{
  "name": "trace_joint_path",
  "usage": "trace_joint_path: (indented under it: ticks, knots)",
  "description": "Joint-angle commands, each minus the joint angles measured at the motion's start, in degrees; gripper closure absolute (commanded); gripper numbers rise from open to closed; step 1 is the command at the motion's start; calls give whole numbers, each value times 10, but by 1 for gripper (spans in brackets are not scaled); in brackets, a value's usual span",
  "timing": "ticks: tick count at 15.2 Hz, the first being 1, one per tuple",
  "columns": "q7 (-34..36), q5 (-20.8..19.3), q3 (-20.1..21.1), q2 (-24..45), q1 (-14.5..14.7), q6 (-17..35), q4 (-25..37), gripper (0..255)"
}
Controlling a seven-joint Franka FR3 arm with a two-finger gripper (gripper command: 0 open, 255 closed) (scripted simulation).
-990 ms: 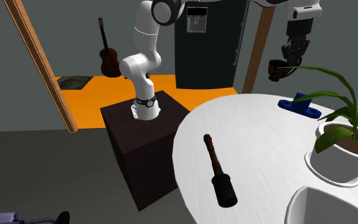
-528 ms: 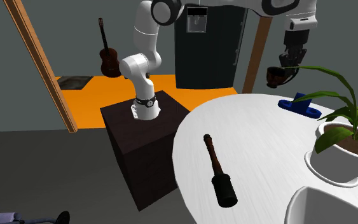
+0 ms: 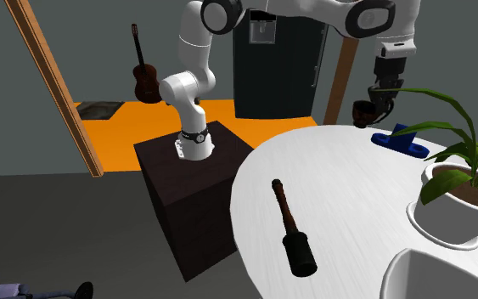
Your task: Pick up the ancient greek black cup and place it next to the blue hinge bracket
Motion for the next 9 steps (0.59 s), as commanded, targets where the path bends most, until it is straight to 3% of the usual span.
trace_joint_path:
  ticks: [1, 9]
  knots:
    - [2, -2, -1, 2, -1, 16, -14, 255]
    - [12, -12, -6, 14, -2, 71, -58, 255]
